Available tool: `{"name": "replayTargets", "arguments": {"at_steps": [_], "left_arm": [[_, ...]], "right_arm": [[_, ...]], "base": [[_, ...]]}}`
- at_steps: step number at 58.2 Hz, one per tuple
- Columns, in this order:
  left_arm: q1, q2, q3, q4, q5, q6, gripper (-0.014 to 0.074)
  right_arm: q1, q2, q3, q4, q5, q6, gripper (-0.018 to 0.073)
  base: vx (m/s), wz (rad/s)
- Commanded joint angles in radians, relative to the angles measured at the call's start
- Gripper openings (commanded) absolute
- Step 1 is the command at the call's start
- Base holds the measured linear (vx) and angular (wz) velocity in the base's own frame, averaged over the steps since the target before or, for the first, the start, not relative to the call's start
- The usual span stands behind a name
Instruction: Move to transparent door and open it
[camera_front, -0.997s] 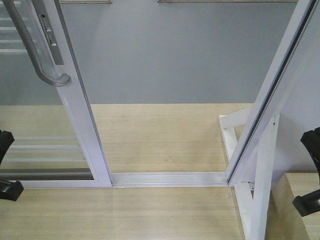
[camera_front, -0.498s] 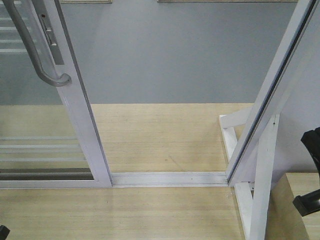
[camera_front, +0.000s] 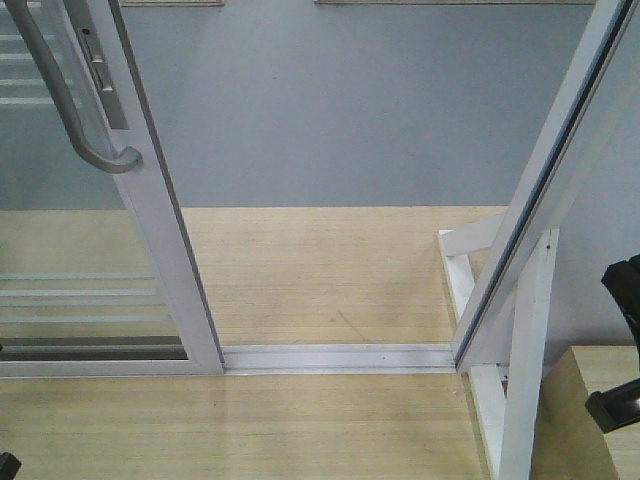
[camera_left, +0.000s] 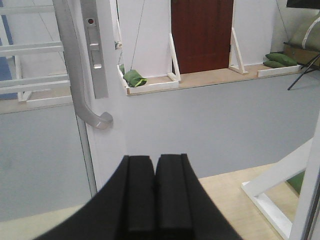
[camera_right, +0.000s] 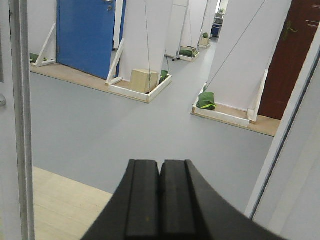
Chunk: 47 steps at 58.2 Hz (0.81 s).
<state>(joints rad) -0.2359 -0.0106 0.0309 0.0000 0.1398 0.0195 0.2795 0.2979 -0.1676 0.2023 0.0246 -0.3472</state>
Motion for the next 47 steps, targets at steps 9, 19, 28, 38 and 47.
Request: {"name": "replayTargets", "arguments": {"at_steps": [9, 19, 28, 38, 47], "left_arm": [[-0.003, -0.004, 0.01, -0.006, -0.073, -0.002, -0.0006], [-0.003, -0.004, 0.01, -0.006, -0.073, -0.002, -0.0006], [-0.003, -0.004, 0.01, -0.006, -0.073, -0.002, -0.0006], [-0.003, -0.004, 0.01, -0.006, -0.073, -0.002, -0.0006], [-0.003, -0.005, 0.01, -0.006, -0.073, -0.002, -0.0006]], "right_arm": [[-0.003, 0.006, -0.03, -0.005, -0.078, -0.004, -0.0005], [-0.003, 0.006, -0.027, -0.009, -0.079, -0.005, -0.0005], [-0.003, -0.066, 0.048, -0.059, -0.088, -0.004, -0.0005], [-0.008, -0.229, 0.2, -0.075, -0.094, -0.006, -0.0005], [-0.101, -0.321, 0.202, -0.095, -0.006, -0.001, -0.0005]], "base": [[0.0, 0.0], [0.0, 0.0], [0.0, 0.0], [0.0, 0.0], [0.0, 0.0]]}}
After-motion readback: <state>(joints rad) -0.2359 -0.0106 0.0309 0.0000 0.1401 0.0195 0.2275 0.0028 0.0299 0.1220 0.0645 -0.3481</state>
